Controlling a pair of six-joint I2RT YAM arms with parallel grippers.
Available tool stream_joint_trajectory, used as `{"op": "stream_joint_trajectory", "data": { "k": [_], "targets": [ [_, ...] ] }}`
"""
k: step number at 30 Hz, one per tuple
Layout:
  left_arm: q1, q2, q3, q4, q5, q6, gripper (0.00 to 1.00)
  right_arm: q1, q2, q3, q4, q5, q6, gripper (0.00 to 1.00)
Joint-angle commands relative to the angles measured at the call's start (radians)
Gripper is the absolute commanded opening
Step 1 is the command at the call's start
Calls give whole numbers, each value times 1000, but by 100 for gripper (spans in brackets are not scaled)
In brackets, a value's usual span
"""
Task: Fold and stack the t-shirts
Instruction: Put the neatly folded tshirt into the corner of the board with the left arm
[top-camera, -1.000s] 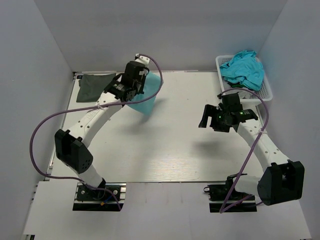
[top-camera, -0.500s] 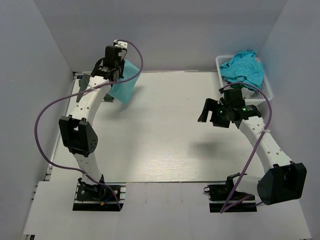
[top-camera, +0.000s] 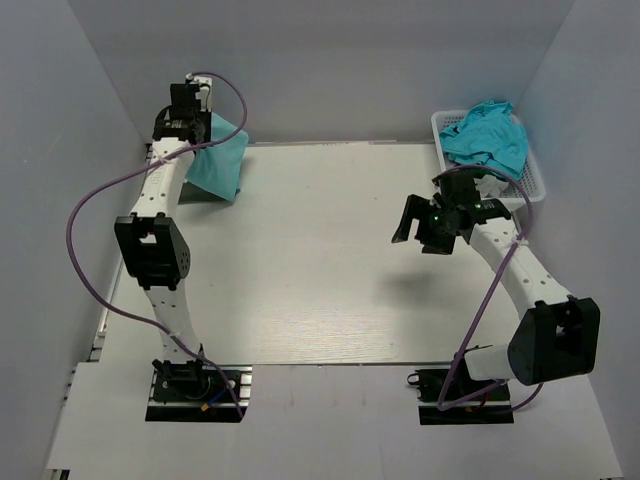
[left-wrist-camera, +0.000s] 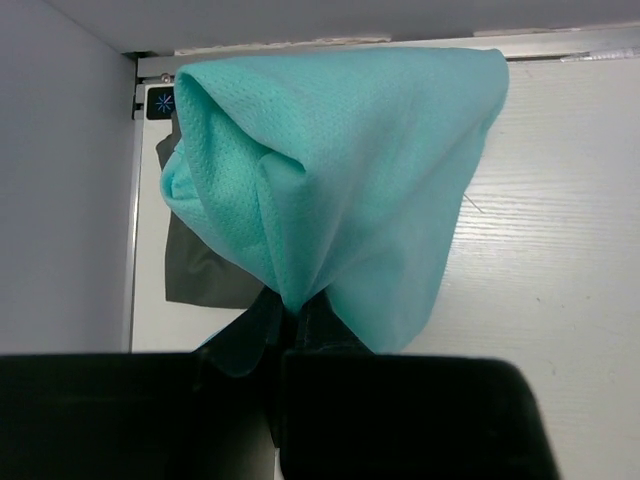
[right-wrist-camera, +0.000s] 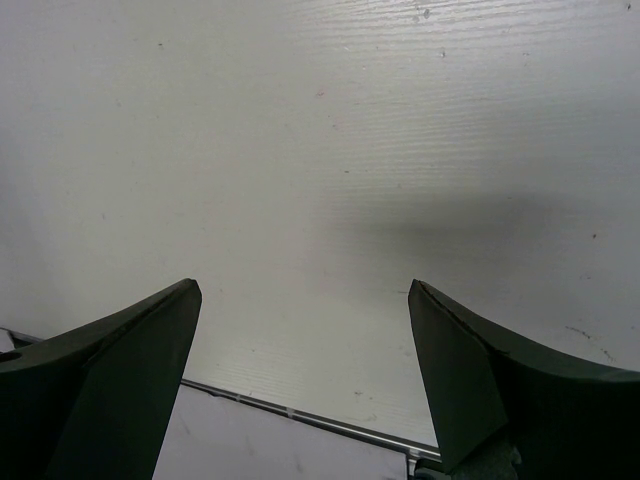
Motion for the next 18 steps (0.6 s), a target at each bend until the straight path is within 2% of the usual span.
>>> {"op": "stream_joint_trajectory", "data": {
  "k": [1, 6, 18],
  "targets": [
    [45, 7, 63, 17, 53, 1, 0, -5, 7, 56, -12, 2, 14, 90],
    [117, 109, 165, 17, 90, -10, 0, -4, 22, 86, -15, -2, 19, 90],
    [211, 237, 190, 80, 103, -53, 0, -2, 77, 155, -16, -16, 17, 90]
  ]
}}
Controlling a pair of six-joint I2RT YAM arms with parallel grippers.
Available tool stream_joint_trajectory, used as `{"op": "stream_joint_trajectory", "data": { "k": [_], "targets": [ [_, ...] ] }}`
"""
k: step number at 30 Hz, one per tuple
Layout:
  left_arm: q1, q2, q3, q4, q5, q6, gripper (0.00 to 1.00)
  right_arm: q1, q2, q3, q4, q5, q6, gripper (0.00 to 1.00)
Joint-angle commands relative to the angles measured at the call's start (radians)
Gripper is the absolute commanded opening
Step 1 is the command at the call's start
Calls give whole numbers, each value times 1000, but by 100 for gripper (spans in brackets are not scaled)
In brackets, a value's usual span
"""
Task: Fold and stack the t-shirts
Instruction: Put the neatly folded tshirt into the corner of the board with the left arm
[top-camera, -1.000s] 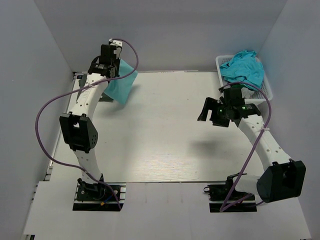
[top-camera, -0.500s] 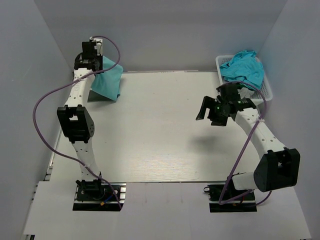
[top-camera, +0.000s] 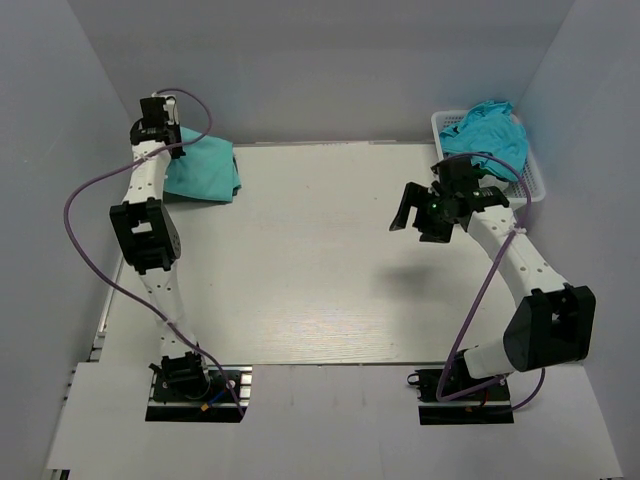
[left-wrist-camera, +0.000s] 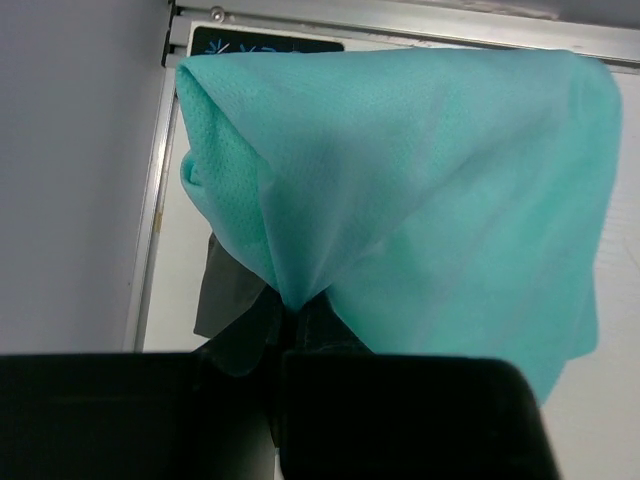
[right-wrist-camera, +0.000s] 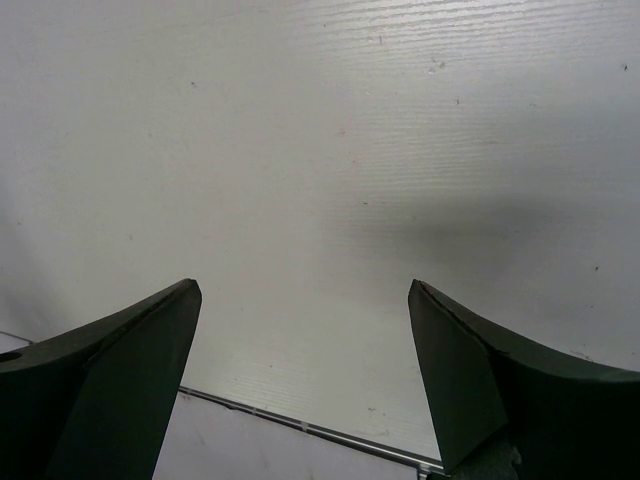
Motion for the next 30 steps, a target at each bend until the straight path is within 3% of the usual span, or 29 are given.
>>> {"op": "stream_joint_trajectory", "data": {
  "k": [1, 2, 3, 4, 5, 7, 12, 17, 21, 23, 27, 28, 30],
  "targets": [
    [24, -11, 42, 75, -11, -34, 0, -2, 12, 55, -5, -16, 11, 90],
    [24, -11, 52, 76, -25, -34, 0, -2, 12, 55, -3, -16, 12, 90],
    [33, 0, 65, 76, -38, -34, 15, 0, 15, 53, -5, -19, 12, 90],
    [33, 10, 77, 76, -85, -34, 41, -2, 12, 56, -6, -24, 12, 90],
    [33, 10, 77, 76, -111, -34, 99, 0, 13, 55, -11, -25, 15, 90],
    [33, 1, 77, 76, -165, -38, 100, 0, 6, 58, -9, -40, 14, 90],
    [33, -72, 56, 76, -136, -83, 100, 3, -39, 41, 0, -51, 18, 90],
    [10, -150, 16, -4, -26, -138, 100, 0, -126, -38, 44, -82, 23, 90],
    [-15, -242, -52, -97, 170, -262, 100, 1, -190, -103, 73, -80, 23, 90],
    [-64, -322, -198, -98, 171, -299, 100, 1, -229, -134, 87, -76, 15, 90],
    [-208, -661, -612, 91, 153, -417, 100, -23, -302, -228, 105, -30, 15, 90],
    [-270, -806, -770, 164, 153, -443, 100, -1, -313, -242, 106, -27, 8, 90],
    [-323, -929, -909, 255, 201, -494, 100, 1, -367, -303, 139, -12, -2, 90]
  ]
}}
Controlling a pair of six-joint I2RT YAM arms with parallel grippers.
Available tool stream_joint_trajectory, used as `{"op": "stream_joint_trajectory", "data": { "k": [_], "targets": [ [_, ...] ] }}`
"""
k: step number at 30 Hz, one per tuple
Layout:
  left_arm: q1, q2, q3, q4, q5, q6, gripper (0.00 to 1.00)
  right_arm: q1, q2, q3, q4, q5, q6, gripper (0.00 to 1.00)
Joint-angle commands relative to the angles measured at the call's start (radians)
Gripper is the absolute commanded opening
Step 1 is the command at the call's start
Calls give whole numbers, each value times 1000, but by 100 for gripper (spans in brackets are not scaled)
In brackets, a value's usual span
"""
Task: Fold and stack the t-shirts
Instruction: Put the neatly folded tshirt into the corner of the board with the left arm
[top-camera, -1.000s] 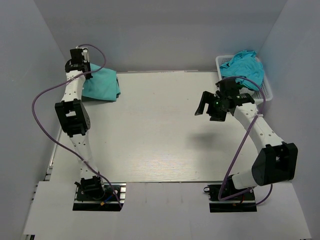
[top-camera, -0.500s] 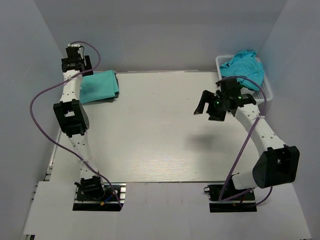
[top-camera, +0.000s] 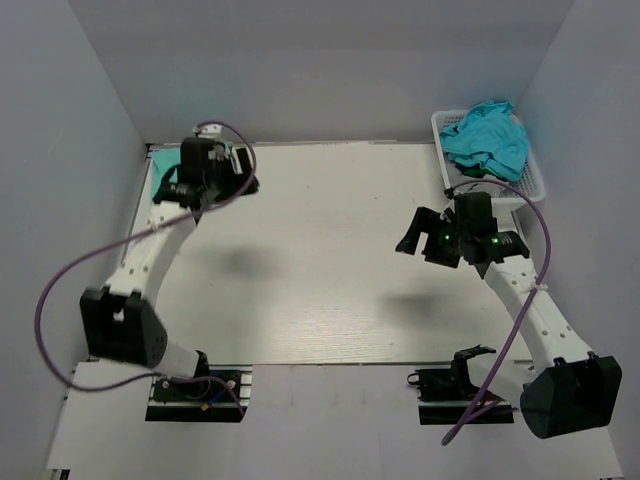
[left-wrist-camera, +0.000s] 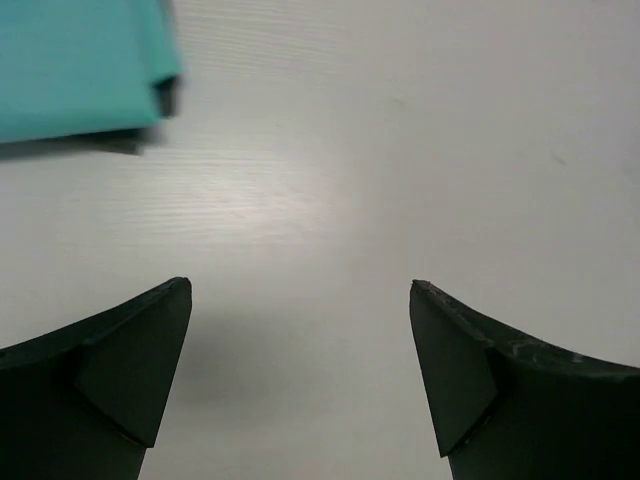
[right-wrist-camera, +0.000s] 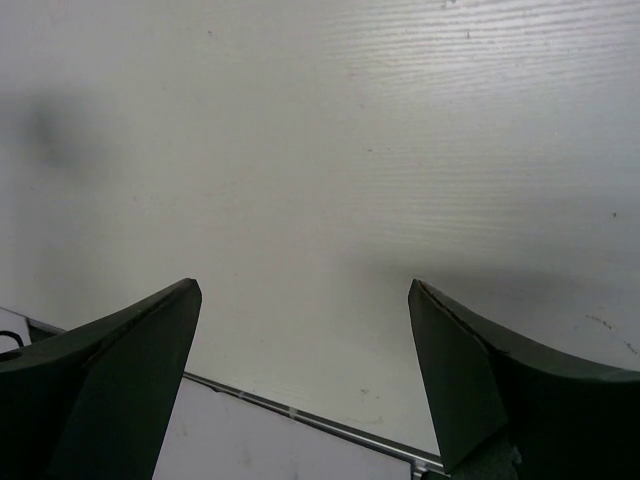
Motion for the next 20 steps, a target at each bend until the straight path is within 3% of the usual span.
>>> {"op": "stream_joint_trajectory", "data": {
  "k": [1, 6, 14, 17, 20],
  "targets": [
    [-113, -299, -246, 170, 72, -116, 100, 7, -78, -69, 67, 38, -18, 90],
    [-184, -425, -368, 28, -36, -116, 100, 5, -190, -167, 121, 84, -38, 90],
    [-204, -629, -388, -83, -188, -88, 100, 4, -247, -239, 192, 162, -29, 90],
    [-204, -675, -375, -158, -348, -79, 100, 4, -242, -233, 179, 203, -32, 90],
    [-204, -703, -352, -204, -363, -70, 100, -1, -242, -240, 207, 243, -63, 90]
  ]
}}
